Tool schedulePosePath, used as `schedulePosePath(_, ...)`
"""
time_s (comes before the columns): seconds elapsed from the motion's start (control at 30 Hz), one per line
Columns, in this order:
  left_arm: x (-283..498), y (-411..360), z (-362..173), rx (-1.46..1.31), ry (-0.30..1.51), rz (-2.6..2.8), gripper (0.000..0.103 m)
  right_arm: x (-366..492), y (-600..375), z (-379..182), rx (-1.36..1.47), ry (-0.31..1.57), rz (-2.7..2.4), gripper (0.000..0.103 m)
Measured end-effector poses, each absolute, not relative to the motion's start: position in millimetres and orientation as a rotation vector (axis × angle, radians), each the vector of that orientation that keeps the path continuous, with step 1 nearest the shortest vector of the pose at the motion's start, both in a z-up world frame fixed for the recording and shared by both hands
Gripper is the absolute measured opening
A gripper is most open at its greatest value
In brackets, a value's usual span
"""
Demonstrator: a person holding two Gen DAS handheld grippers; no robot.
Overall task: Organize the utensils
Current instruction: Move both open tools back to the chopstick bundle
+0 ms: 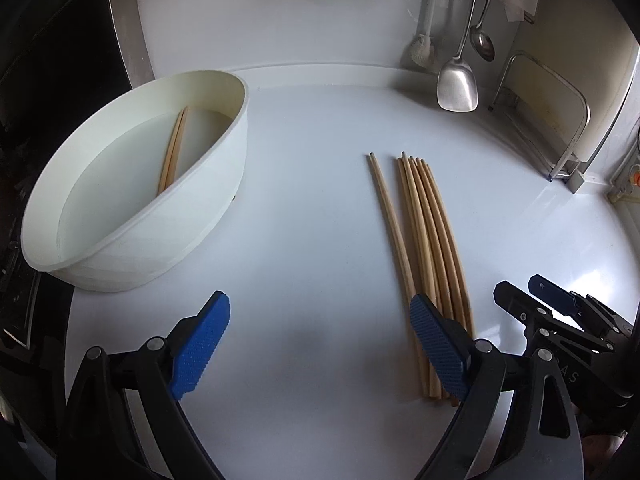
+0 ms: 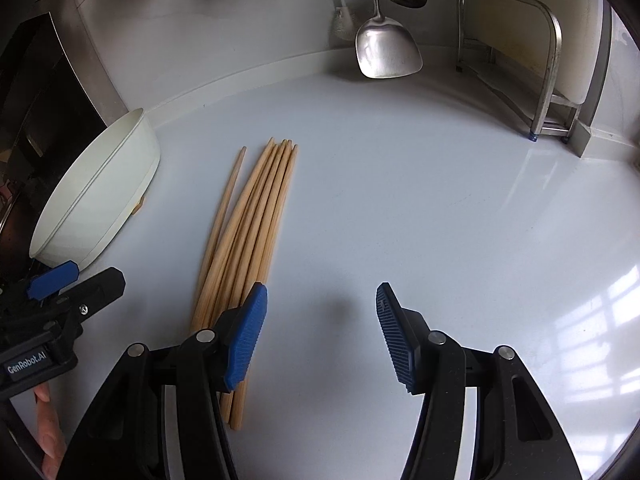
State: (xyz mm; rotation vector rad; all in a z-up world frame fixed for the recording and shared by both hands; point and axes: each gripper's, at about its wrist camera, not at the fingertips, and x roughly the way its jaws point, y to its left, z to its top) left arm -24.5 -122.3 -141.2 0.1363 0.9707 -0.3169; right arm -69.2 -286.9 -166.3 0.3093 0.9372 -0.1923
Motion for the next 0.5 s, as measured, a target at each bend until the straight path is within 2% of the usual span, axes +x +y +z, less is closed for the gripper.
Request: schedulePosePath(0.5,-8.4,-119.7,-154.9,0.148,0.998,-0.339,0.090,-53.9,-273.7,-175.1,0.240,0.952,-0.207,0.055)
